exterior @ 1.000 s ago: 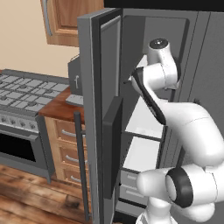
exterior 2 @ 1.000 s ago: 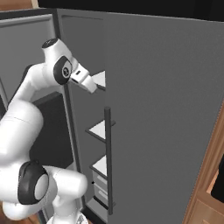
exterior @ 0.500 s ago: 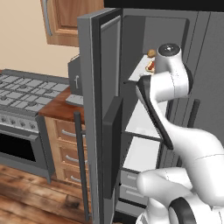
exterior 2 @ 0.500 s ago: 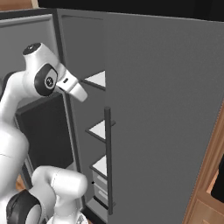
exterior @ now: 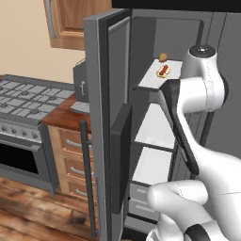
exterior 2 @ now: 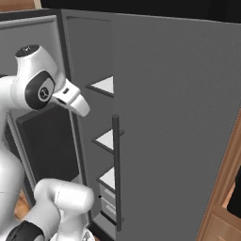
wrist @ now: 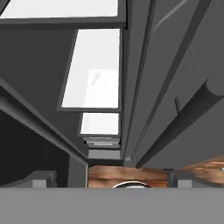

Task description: Store the hot dog in the freezer for long-term storage. Close the freezer door after placing the cooked food.

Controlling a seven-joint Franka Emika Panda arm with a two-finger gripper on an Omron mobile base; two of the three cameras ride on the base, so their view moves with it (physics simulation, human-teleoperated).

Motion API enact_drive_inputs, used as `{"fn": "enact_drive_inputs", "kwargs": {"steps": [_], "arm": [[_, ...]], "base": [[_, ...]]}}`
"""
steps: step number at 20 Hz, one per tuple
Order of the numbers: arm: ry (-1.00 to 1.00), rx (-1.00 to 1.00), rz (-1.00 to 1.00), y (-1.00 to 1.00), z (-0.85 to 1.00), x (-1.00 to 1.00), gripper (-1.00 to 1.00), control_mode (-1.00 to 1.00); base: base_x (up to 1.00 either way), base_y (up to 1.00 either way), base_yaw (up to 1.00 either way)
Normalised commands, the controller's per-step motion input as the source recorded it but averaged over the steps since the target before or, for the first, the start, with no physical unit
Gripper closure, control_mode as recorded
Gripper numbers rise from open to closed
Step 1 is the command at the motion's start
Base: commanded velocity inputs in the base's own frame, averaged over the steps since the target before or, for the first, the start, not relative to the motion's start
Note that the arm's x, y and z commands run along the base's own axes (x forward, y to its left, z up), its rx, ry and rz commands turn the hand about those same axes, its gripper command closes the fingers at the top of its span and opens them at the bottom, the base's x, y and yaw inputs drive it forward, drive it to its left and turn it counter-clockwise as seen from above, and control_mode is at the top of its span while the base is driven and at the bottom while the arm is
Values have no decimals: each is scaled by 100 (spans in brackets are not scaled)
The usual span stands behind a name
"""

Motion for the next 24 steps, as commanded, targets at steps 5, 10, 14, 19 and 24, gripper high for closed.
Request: {"fn": "enact_drive_inputs", "kwargs": {"steps": [5,10,14,19,24], "arm": [[39,1,26,0,-14,-50,-100,-100],[39,6,24,0,-75,-38,-100,-100],[32,6,12,0,-98,-33,-100,-100],[7,9,11,0,-88,-48,-100,-100],[3,-1,2,11,-78,-17,-100,-100]], "base": [[0,0,0],[0,0,0],[0,0,0],[0,0,0],[0,0,0]]}}
